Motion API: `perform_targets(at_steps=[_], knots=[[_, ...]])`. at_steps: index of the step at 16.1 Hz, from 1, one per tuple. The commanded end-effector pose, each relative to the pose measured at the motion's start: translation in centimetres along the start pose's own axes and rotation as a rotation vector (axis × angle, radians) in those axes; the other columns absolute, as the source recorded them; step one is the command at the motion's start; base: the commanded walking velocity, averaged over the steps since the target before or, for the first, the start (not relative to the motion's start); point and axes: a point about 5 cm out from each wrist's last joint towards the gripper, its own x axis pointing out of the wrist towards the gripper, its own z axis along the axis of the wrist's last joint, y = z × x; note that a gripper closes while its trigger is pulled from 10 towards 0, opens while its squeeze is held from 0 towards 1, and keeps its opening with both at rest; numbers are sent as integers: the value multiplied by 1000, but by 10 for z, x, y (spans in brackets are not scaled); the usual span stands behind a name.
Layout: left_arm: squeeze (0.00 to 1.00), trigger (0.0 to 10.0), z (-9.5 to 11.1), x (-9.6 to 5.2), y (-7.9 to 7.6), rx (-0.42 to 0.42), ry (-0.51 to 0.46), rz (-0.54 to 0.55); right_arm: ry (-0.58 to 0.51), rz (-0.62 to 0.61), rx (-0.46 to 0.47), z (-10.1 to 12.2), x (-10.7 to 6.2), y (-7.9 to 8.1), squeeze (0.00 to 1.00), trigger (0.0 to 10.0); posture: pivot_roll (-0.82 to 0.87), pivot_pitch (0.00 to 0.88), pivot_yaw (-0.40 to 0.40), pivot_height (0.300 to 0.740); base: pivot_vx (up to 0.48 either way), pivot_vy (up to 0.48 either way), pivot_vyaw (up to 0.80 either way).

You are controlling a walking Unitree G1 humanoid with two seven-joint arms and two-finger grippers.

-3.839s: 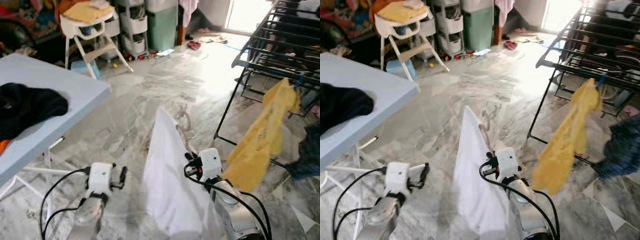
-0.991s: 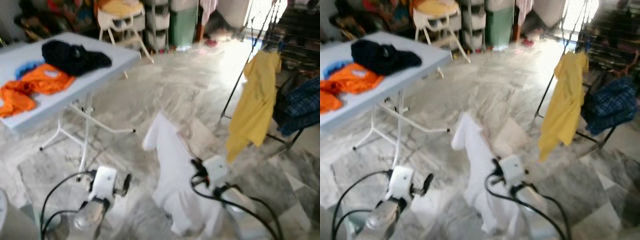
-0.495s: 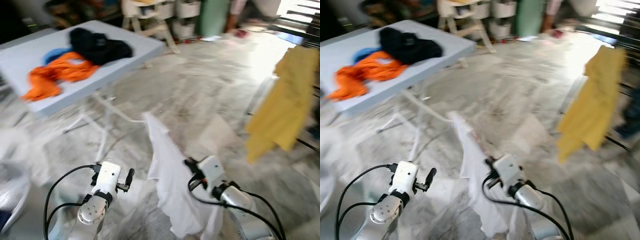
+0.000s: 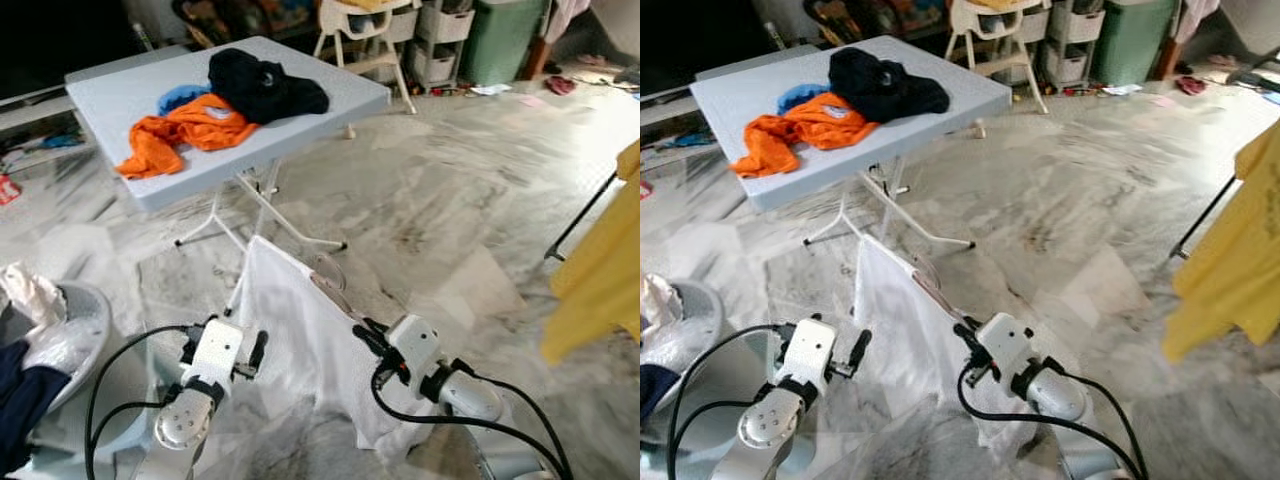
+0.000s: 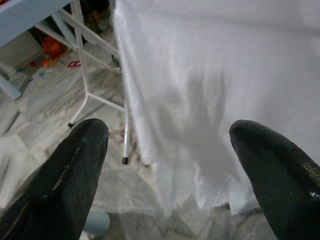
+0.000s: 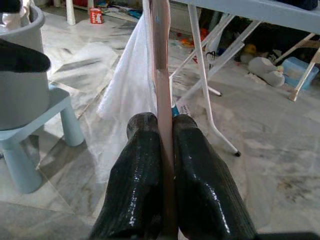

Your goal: Hang hanger

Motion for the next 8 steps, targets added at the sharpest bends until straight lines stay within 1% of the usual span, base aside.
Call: perform_targets(at_steps=[1,2,3,4,5,6,7,8], knots=[[0,10000,4,2,3,21,-25,6,-14,-4,-81,9,1,-8,0,10000,-57,0,34,740,0,0,0],[0,10000,9,5,8,105,-48,-5,20,14,-165,7,-5,-21,0,10000,-56,0,38,740,0,0,0],[0,10000,12,9,15,160,-58,-8,-8,62,-160,13,-12,-29,0,10000,-56,0,42,740,0,0,0],[0,10000,13,12,21,194,-65,-5,-50,122,-161,20,-18,-32,0,10000,-58,0,48,740,0,0,0],[0,10000,15,15,30,217,-64,4,-70,164,-176,26,-26,-40,0,10000,-60,0,51,740,0,0,0],[0,10000,15,18,42,239,-53,25,-96,205,-137,36,-35,-51,0,10000,-63,0,57,740,0,0,0],[0,10000,15,19,46,242,-47,35,-108,220,-116,40,-38,-54,0,10000,-64,0,58,740,0,0,0],[0,10000,13,22,58,235,-23,37,-116,318,-64,52,-50,-59,0,10000,-74,0,67,740,0,0,0]])
